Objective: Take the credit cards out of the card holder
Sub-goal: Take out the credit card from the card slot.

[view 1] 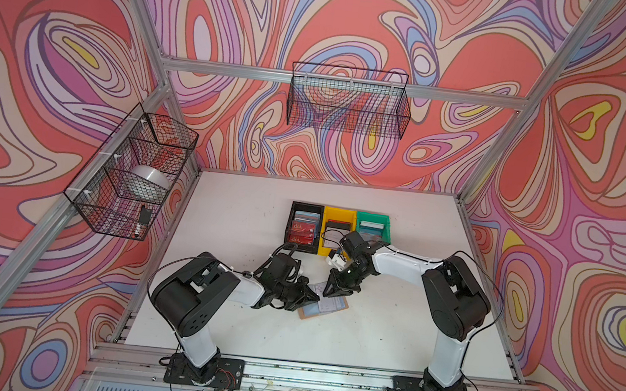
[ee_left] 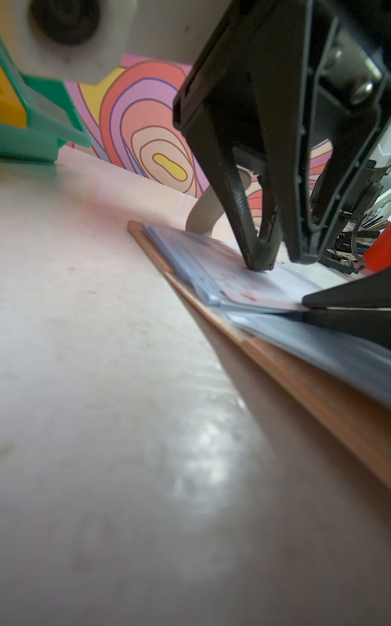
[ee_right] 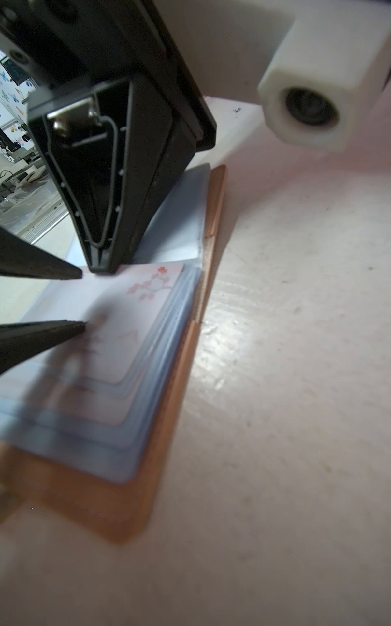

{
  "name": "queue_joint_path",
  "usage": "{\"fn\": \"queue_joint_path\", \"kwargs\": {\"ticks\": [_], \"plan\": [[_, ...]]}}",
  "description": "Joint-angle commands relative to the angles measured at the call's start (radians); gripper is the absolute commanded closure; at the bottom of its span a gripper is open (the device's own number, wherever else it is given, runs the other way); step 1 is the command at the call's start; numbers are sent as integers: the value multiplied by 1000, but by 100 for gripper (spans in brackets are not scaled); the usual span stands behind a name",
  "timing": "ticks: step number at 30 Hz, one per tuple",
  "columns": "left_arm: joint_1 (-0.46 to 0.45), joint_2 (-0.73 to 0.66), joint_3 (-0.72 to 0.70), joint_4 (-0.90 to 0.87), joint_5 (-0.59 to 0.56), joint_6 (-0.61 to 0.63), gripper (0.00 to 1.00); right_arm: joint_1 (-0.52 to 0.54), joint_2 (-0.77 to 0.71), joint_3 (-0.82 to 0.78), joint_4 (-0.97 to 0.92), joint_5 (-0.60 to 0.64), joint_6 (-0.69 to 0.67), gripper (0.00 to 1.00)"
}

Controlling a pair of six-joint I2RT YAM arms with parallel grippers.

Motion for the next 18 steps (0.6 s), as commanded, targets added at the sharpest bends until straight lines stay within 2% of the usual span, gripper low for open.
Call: {"fn": "queue_joint_path", "kwargs": {"ticks": [1, 11, 18], "plan": [[-6, -38, 34, -200, -52, 47, 100, -8, -48, 39, -55, 46, -20, 74], [-7, -56, 50, -238, -49, 60, 100, -8, -20, 31, -15, 10, -10, 74], [-6, -38, 45, -224, -38, 65, 100, -5, 5, 11, 69, -113, 4, 75]]}}
